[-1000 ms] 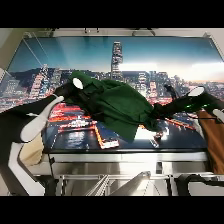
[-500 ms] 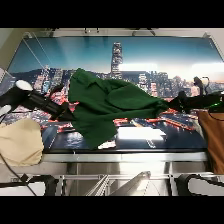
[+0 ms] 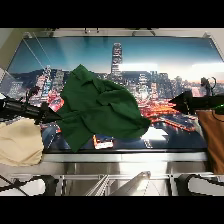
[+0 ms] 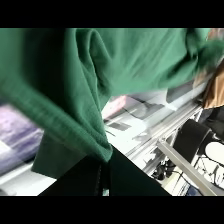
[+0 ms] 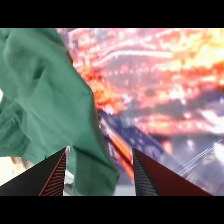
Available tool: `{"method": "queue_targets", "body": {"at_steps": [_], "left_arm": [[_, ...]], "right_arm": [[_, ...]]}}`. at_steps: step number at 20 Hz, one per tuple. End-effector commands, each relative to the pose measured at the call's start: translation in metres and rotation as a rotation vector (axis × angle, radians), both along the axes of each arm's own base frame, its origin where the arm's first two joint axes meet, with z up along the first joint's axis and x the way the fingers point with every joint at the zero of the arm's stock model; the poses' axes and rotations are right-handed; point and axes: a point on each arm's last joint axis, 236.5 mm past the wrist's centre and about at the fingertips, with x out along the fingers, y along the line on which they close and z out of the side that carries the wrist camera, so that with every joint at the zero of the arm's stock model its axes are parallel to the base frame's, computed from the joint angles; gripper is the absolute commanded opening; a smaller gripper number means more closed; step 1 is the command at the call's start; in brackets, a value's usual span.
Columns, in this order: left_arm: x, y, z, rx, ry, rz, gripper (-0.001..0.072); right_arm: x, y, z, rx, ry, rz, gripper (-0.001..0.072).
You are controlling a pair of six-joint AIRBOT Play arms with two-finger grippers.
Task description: Fold the shirts.
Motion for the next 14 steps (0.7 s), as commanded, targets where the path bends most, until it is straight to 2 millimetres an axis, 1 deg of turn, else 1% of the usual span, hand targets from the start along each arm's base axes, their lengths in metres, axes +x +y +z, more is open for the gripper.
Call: {"method": "queue_targets", "body": {"at_steps": [1, 3, 4, 5, 6, 9, 11, 12, 13, 14], "left_arm": [[-0.004, -0.017, -0.006, -0.032, 0.02, -0.051, 0.0021], [-0.008, -0.026, -0.014, -0.042, 0.052, -0.082, 0.002], [-0.01, -0.028, -0.017, -0.05, 0.071, -0.094, 0.002], [-0.014, -0.029, -0.018, -0.064, 0.093, -0.102, 0.002], [-0.017, -0.03, -0.02, -0.075, 0.111, -0.109, 0.002], [-0.02, -0.027, -0.02, -0.094, 0.137, -0.107, 0.002], [-0.02, -0.026, -0.02, -0.093, 0.136, -0.106, 0.002], [-0.02, -0.027, -0.02, -0.093, 0.135, -0.106, 0.002], [-0.02, -0.027, -0.02, -0.093, 0.135, -0.106, 0.002], [-0.02, -0.027, -0.02, -0.093, 0.134, -0.106, 0.002]], "right_arm": [[-0.007, 0.022, 0.0, 0.009, -0.001, 0.072, 0.0467], [-0.019, 0.045, -0.009, 0.0, 0.009, 0.147, 0.0473], [-0.027, 0.054, -0.019, -0.029, 0.025, 0.187, 0.0594], [-0.036, 0.063, -0.029, -0.061, 0.041, 0.231, 0.0696], [-0.046, 0.076, -0.037, -0.079, 0.054, 0.277, 0.0696], [-0.074, 0.119, -0.044, -0.082, 0.067, 0.423, 0.0697], [-0.081, 0.136, -0.052, -0.121, 0.057, 0.479, 0.0693], [-0.08, 0.141, -0.056, -0.132, 0.052, 0.484, 0.0663], [-0.079, 0.145, -0.058, -0.132, 0.05, 0.486, 0.041], [-0.079, 0.148, -0.057, -0.125, 0.05, 0.485, 0.0074]]}}
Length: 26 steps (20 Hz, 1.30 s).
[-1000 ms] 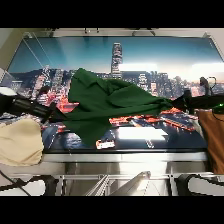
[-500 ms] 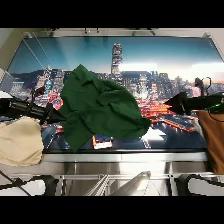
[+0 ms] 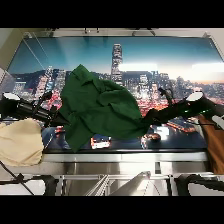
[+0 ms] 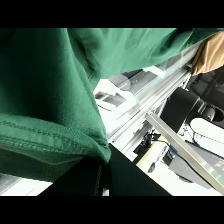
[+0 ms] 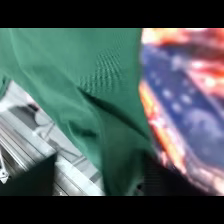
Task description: Fold the shirts.
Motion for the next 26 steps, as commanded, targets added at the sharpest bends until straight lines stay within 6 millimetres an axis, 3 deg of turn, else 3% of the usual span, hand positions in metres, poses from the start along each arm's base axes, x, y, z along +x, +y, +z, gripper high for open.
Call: {"method": "queue_targets", "body": {"at_steps": [1, 3, 4, 5, 6, 7, 8, 9, 10, 11, 13, 14, 15, 16, 17, 20, 22, 24, 26], "left_arm": [[-0.001, 0.0, 0.0, -0.005, 0.004, -0.002, 0.002], [-0.002, -0.006, 0.012, -0.051, -0.003, -0.008, 0.0021], [0.002, -0.018, 0.039, -0.151, -0.054, -0.008, 0.0021], [0.009, -0.034, 0.083, -0.313, -0.158, 0.001, 0.0021], [0.014, -0.047, 0.151, -0.551, -0.331, 0.007, 0.0021], [0.025, -0.051, 0.217, -0.704, -0.523, 0.073, 0.0022], [0.02, -0.05, 0.282, -0.815, -0.735, 0.089, 0.0024], [0.003, -0.049, 0.342, -0.899, -0.951, 0.07, 0.0025], [-0.028, -0.047, 0.404, -0.979, -1.168, 0.031, 0.0026], [-0.064, -0.046, 0.454, -1.036, -1.344, -0.023, 0.0026], [-0.146, -0.043, 0.533, -1.103, -1.67, -0.153, 0.0026], [-0.186, -0.042, 0.562, -1.118, -1.823, -0.209, 0.0026], [-0.212, -0.043, 0.579, -1.091, -1.934, -0.246, 0.0026], [-0.224, -0.045, 0.591, -1.027, -1.998, -0.255, 0.0026], [-0.22, -0.047, 0.601, -0.912, -2.029, -0.218, 0.0026], [-0.178, -0.022, 0.618, -0.648, -2.043, -0.026, 0.0026], [-0.155, 0.005, 0.622, -0.632, -2.025, 0.069, 0.0026], [-0.105, 0.025, 0.599, -0.598, -1.885, 0.142, 0.0026], [-0.037, 0.026, 0.547, -0.568, -1.648, 0.166, 0.0026]], "right_arm": [[-0.004, 0.017, -0.003, -0.002, -0.012, 0.033, 0.0024], [-0.004, 0.022, 0.022, 0.077, -0.024, 0.044, 0.0024], [0.0, 0.028, 0.053, 0.167, -0.064, 0.05, 0.0023], [0.006, 0.033, 0.101, 0.301, -0.142, 0.052, 0.0024], [0.011, 0.036, 0.162, 0.459, -0.26, 0.056, 0.0024], [0.013, 0.031, 0.234, 0.625, -0.434, 0.059, 0.0024], [0.008, 0.014, 0.321, 0.785, -0.679, 0.05, 0.0024], [-0.002, -0.004, 0.382, 0.862, -0.866, 0.024, 0.0024], [-0.017, -0.024, 0.44, 0.891, -1.077, -0.006, 0.0024], [-0.032, -0.039, 0.483, 0.855, -1.251, -0.043, 0.0024], [-0.053, -0.06, 0.54, 0.69, -1.511, -0.15, 0.0025], [-0.062, -0.068, 0.563, 0.615, -1.615, -0.215, 0.0025], [-0.073, -0.073, 0.584, 0.552, -1.708, -0.273, 0.0024], [-0.085, -0.075, 0.601, 0.487, -1.791, -0.325, 0.0024], [-0.095, -0.077, 0.616, 0.429, -1.861, -0.378, 0.0025], [-0.113, -0.082, 0.642, 0.265, -2.056, -0.469, 0.0025], [-0.105, -0.089, 0.639, 0.208, -2.055, -0.492, 0.0025], [-0.078, -0.102, 0.62, 0.147, -1.963, -0.504, 0.0024], [-0.038, -0.113, 0.583, 0.125, -1.811, -0.467, 0.0025]]}}
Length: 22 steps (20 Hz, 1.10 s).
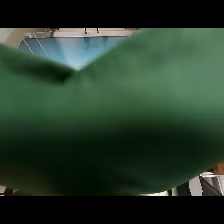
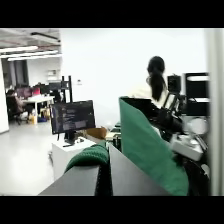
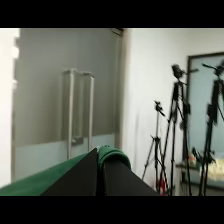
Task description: Fold the shirts.
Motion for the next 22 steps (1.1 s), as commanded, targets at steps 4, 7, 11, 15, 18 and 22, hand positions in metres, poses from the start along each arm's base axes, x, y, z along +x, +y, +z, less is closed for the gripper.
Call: {"method": "queue_targets", "body": {"at_steps": [4, 7, 11, 15, 18, 22], "left_arm": [[0.204, -0.02, -0.219, 0.223, 0.698, -0.002, 0.0026], [0.278, -0.018, -0.346, 0.254, 0.98, 0.014, 0.0026], [0.337, 0.023, -0.479, 0.136, 1.263, 0.038, 0.0022], [0.377, 0.061, -0.566, 0.051, 1.389, 0.088, 0.002], [0.406, 0.067, -0.586, 0.049, 1.386, 0.108, 0.002], [0.421, 0.062, -0.604, 0.138, 1.398, 0.124, 0.0019]], "right_arm": [[0.153, -0.015, -0.19, -0.024, 0.6, 0.062, 0.0024], [0.227, -0.031, -0.325, 0.058, 0.888, 0.003, 0.0024], [0.28, -0.059, -0.476, 0.155, 1.166, -0.044, 0.0024], [0.319, -0.07, -0.566, 0.334, 1.223, -0.02, 0.0024], [0.339, -0.068, -0.599, 0.423, 1.24, 0.041, 0.0024], [0.345, -0.064, -0.614, 0.433, 1.255, 0.078, 0.0024]]}}
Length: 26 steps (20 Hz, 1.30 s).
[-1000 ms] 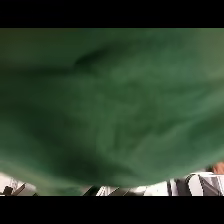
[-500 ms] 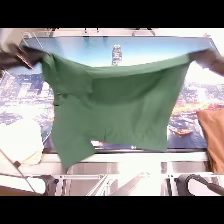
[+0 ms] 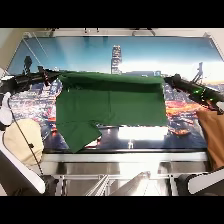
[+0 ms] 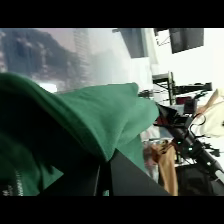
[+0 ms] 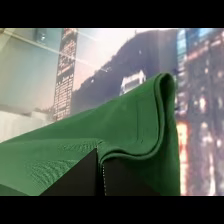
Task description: Fold the shirts.
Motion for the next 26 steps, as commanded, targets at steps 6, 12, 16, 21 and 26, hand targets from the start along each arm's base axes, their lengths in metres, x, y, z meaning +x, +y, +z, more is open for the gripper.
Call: {"method": "queue_targets", "body": {"at_steps": [6, 12, 16, 21, 26], "left_arm": [[-0.021, -0.007, -0.058, 0.112, 0.147, -0.115, 0.0018], [-0.068, -0.003, -0.072, 0.176, 0.286, -0.269, 0.0018], [-0.081, 0.0, -0.053, 0.138, 0.375, -0.307, 0.0238], [-0.105, 0.004, -0.031, 0.076, 0.512, -0.325, 0.0343], [-0.129, 0.002, 0.023, 0.113, 0.454, -0.312, 0.0343]], "right_arm": [[0.004, -0.001, -0.023, 0.001, 0.009, 0.014, 0.0024], [-0.017, 0.005, -0.043, -0.029, 0.128, 0.081, 0.0025], [-0.028, -0.005, -0.017, -0.001, 0.14, 0.098, 0.0303], [-0.089, -0.04, 0.003, -0.116, 0.292, 0.203, 0.0303], [-0.186, -0.012, -0.041, -0.064, 0.578, 0.405, 0.0303]]}}
